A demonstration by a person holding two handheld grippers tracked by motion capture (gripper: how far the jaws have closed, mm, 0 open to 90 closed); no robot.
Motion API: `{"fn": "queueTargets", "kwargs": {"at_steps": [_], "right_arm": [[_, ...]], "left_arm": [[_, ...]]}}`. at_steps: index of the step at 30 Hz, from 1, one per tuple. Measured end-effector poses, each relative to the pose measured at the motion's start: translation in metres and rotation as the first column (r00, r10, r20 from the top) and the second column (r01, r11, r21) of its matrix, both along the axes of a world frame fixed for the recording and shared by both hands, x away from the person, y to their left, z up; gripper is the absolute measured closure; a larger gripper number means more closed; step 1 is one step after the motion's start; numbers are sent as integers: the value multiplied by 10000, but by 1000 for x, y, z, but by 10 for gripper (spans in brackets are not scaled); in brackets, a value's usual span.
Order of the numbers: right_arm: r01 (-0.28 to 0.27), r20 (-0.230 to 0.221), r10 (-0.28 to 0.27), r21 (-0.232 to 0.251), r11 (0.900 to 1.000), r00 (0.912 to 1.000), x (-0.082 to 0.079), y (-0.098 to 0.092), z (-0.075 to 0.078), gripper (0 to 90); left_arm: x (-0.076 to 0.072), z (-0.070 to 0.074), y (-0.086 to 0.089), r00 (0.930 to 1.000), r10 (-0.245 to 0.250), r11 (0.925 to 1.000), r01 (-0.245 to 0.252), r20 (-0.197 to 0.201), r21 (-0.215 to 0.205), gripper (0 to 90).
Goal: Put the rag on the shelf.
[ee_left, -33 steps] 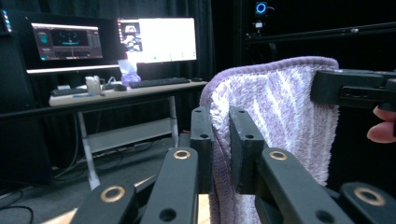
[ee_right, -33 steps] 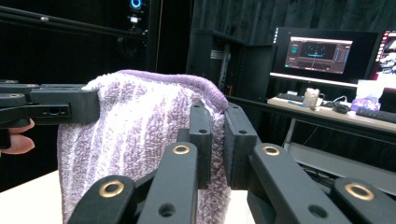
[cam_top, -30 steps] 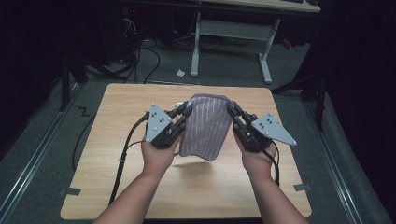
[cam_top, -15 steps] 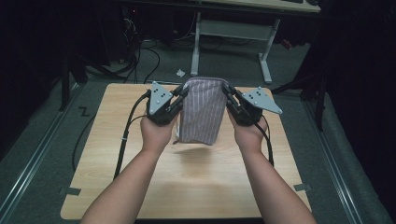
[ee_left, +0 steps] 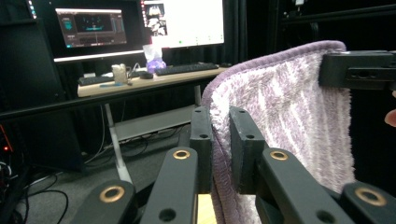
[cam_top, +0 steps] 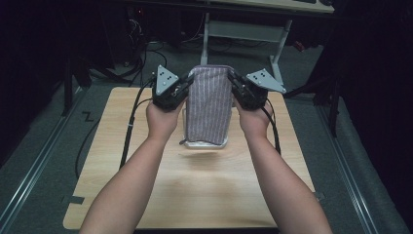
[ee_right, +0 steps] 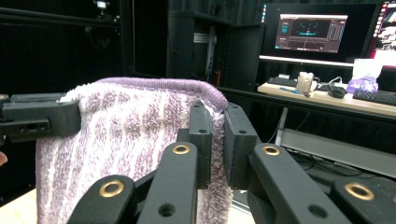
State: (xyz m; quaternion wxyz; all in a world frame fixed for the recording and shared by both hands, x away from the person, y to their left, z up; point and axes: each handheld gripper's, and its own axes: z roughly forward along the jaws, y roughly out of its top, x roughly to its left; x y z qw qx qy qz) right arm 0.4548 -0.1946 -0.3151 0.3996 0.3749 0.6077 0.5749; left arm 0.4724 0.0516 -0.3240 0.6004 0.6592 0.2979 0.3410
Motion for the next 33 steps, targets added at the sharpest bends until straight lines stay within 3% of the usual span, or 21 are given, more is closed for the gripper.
{"fn": "queueTargets", "kwargs": {"at_steps": [3,5,8,11,13,15,16,18,20,21,23,24,28,30,33], "right_arm": [[-4,-142,4,0,10000,9999,8,1,-1,838],[-11,-356,14,84,10000,9994,17,1,-1,837],[-18,-451,24,136,9999,9990,22,0,1,837],[39,-537,-43,-74,10000,9985,29,0,1,837],[62,-736,-58,52,10000,9973,36,-1,-1,829],[202,-904,-215,-162,9997,9957,46,-2,-7,830],[340,-1060,-395,-525,9980,9936,52,-1,-13,834],[380,-1149,-448,-605,9974,9924,55,-1,-15,836],[384,-1381,-495,-819,9959,9892,60,0,-21,838],[236,-1910,-423,-995,9948,9807,66,1,-30,841],[163,-2096,-378,-1037,9945,9771,69,2,-33,841],[60,-2496,-353,-1174,9931,9677,74,2,-41,839],[75,-2695,-433,-1324,9912,9620,77,4,-49,837],[255,-2790,-657,-1452,9891,9580,79,5,-52,807],[383,-3036,-736,-1208,9919,9499,80,4,-54,681]], "left_arm": [[12,0,-1,9995,155,9998,-153,-274,86,810],[20,1,-1,9984,115,9999,-121,-558,-104,808],[23,1,-1,9979,206,9997,-215,-607,-136,808],[30,-1,-3,9975,305,9995,-299,-637,103,805],[37,-2,-4,9972,439,9987,-422,-598,301,798],[43,-3,-6,9953,513,9979,-479,-822,425,797],[47,-6,-9,9936,594,9962,-529,-961,688,797],[51,-10,-10,9919,671,9947,-581,-1079,845,797],[56,-16,-11,9864,756,9933,-616,-1460,980,797],[59,-22,-11,9835,854,9923,-694,-1598,1030,797],[63,-33,-10,9772,909,9921,-721,-1917,1029,797],[65,-37,-10,9741,903,9923,-701,-2073,1025,795],[68,-51,-9,9633,842,9937,-623,-2549,930,777],[68,-53,-11,9634,911,9926,-674,-2522,1014,729],[68,-49,-10,9643,659,9969,-525,-2564,585,645]]}}
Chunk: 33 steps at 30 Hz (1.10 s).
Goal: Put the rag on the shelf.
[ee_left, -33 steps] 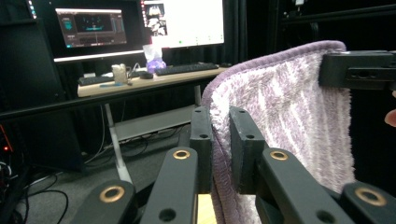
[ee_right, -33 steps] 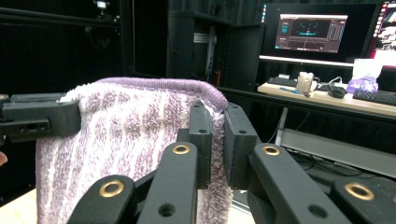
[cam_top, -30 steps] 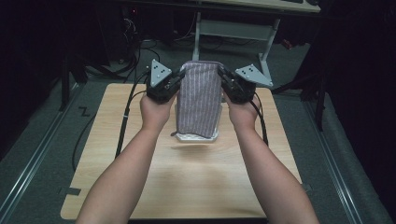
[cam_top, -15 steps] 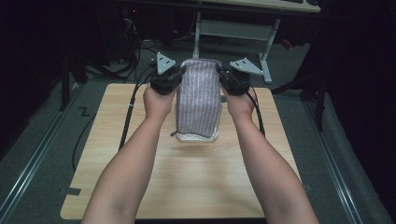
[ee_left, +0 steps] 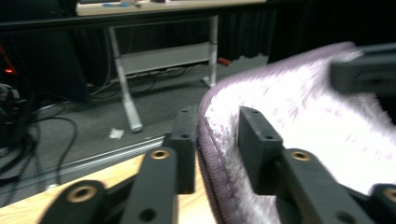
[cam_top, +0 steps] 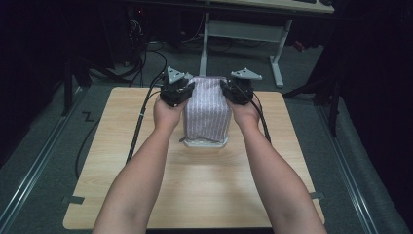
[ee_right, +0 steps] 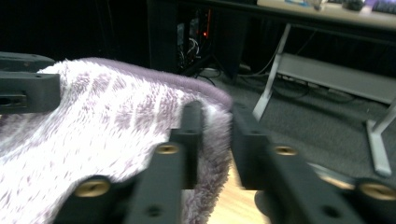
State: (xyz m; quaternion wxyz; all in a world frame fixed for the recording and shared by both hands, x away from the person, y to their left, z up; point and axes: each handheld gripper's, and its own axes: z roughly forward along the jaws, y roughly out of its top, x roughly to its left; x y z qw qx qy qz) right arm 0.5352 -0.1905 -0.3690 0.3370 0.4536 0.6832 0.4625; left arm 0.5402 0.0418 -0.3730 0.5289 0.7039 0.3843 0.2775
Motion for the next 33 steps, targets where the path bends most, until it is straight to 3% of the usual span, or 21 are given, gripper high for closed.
{"fn": "queueTargets", "kwargs": {"at_steps": [3,10,15,27,33], "right_arm": [[2,-4,-2,14,10000,10000,-1,0,1,671],[-216,198,215,20,9998,9996,-9,2,9,667],[-494,229,498,-151,9987,9985,-16,3,13,641],[-735,553,755,-377,9966,9956,-44,2,16,644],[-706,533,719,-256,9972,9960,-57,-3,16,621]], "left_arm": [[-2,4,1,10000,44,9999,-43,69,-150,630],[-7,6,1,10000,-21,10000,21,-77,66,624],[-14,12,-1,9999,-67,10000,68,108,-33,611],[-40,24,-7,9987,-483,9988,483,153,-20,578],[-56,19,-6,9981,-583,9982,585,212,-123,553]]}}
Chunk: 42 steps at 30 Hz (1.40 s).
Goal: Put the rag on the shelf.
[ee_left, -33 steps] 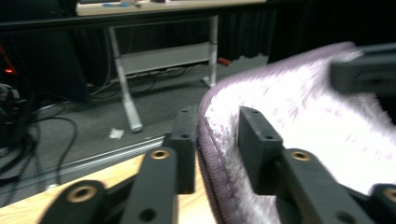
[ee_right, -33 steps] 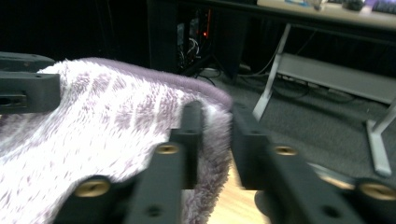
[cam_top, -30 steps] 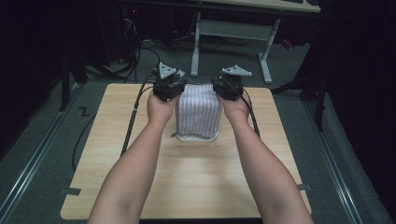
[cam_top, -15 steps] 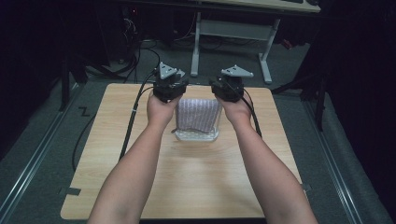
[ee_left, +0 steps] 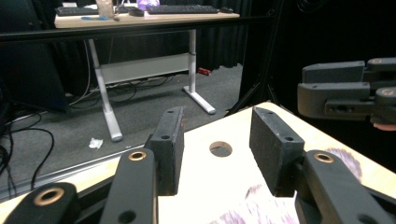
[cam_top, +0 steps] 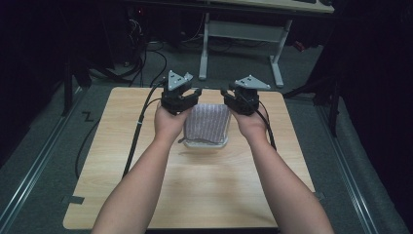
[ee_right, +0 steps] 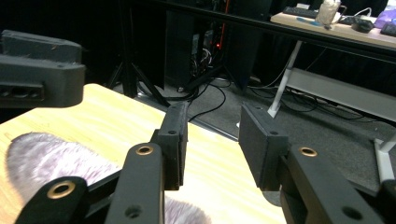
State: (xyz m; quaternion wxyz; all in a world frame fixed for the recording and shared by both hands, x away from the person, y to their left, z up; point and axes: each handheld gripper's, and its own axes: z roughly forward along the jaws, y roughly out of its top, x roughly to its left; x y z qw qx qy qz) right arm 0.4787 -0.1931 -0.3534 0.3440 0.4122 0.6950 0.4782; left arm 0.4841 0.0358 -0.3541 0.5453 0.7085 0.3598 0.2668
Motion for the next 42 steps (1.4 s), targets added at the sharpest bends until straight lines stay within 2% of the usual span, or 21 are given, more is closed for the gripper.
{"fn": "queueTargets", "kwargs": {"at_steps": [5,11,13,20,22,25,28,29,30,33,36,40,41,42], "right_arm": [[-84,88,84,92,9999,9999,-14,-3,-4,601],[-200,102,200,-9,9998,9997,-34,-10,-13,566],[-257,251,260,-90,9996,9993,-45,-14,-14,552],[-318,325,327,-261,9992,9989,-59,-19,-18,532],[-336,201,345,-415,9986,9992,-61,-21,-20,516],[-411,-35,410,-431,9982,9992,-60,-22,-23,500],[-478,-47,476,-423,9980,9989,-61,-23,-30,497],[-494,-97,490,-497,9975,9988,-61,-23,-33,496],[-582,-337,563,-591,9966,9978,-63,-24,-39,482],[-620,-318,603,-529,9967,9977,-65,-25,-45,482],[-701,-554,669,-572,9959,9962,-70,-29,-57,472],[-742,-983,684,-564,9957,9928,-77,-35,-78,466],[-700,-1193,637,-497,9963,9908,-83,-40,-92,466],[-700,-1193,637,-497,9963,9908,-83,-40,-92,466]], "left_arm": [[-11,-5,7,9999,-70,9998,68,-122,-173,542],[-26,-8,17,9995,-187,9996,182,-253,-194,518],[-33,-11,20,9994,-217,9997,214,-256,-118,509],[-47,-24,30,9988,-350,9992,343,-344,-226,499],[-48,-28,31,9985,-360,9993,356,-420,-92,495],[-49,-38,34,9978,-357,9993,353,-559,-91,487],[-49,-51,38,9961,-336,9994,330,-814,-85,479],[-50,-57,40,9948,-340,9994,335,-963,-69,479],[-50,-60,41,9941,-356,9994,349,-1021,-89,479],[-54,-71,42,9922,-412,9991,413,-1174,-15,476],[-58,-83,42,9895,-482,9988,495,-1366,59,475],[-67,-104,40,9796,-706,9963,786,-1882,355,489],[-72,-113,39,9757,-794,9949,903,-2040,446,484],[-75,-118,39,9735,-838,9938,973,-2128,538,484]]}}
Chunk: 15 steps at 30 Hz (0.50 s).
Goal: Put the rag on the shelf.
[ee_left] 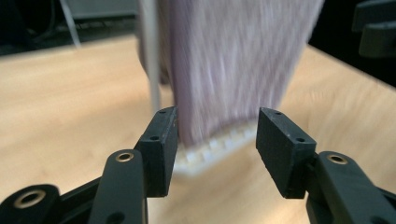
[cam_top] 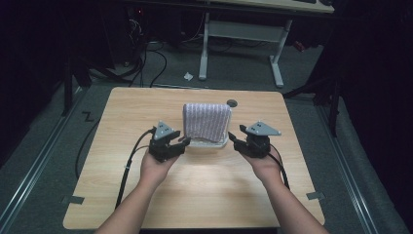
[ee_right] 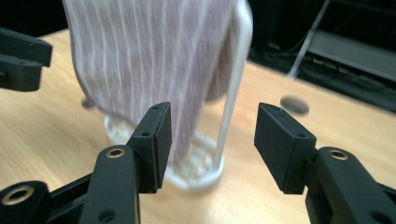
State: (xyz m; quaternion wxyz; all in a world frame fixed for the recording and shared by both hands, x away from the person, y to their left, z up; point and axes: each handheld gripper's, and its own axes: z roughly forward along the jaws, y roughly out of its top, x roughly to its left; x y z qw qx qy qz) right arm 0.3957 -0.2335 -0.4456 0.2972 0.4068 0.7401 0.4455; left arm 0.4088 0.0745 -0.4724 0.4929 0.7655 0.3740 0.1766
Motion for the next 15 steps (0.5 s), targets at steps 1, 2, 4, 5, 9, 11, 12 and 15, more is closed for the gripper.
{"fn": "queueTargets", "kwargs": {"at_steps": [1,2,4,5,9,11,12,15], "right_arm": [[2,-61,-2,-24,10000,10000,-2,-2,-6,466],[91,-229,-96,-198,9998,9997,-11,-7,-20,466],[108,-304,-115,-215,9997,9995,-22,-13,-34,465],[79,-368,-86,-187,9998,9993,-28,-16,-40,463],[233,-806,-215,205,9995,9965,-66,-42,-67,436],[440,-733,-407,452,9980,9965,-91,-57,-76,517],[440,-733,-407,452,9980,9965,-91,-57,-76,517],[36,-1186,3,327,9995,9929,-113,-71,-78,473]], "left_arm": [[-7,-9,0,9999,-75,9999,77,-105,152,483],[-11,-14,0,9998,-125,9997,129,-179,230,477],[-25,-26,4,9980,-282,9993,296,-560,245,477],[-32,-31,7,9950,-492,9986,507,-874,153,475],[-79,-55,29,9918,-661,9970,700,-1095,320,476],[-91,-58,36,9807,-423,9926,631,-1911,1040,461],[-97,-55,39,9798,-415,9869,708,-1956,1453,461],[-105,-56,46,9892,-307,9816,569,-1431,1823,452]]}}
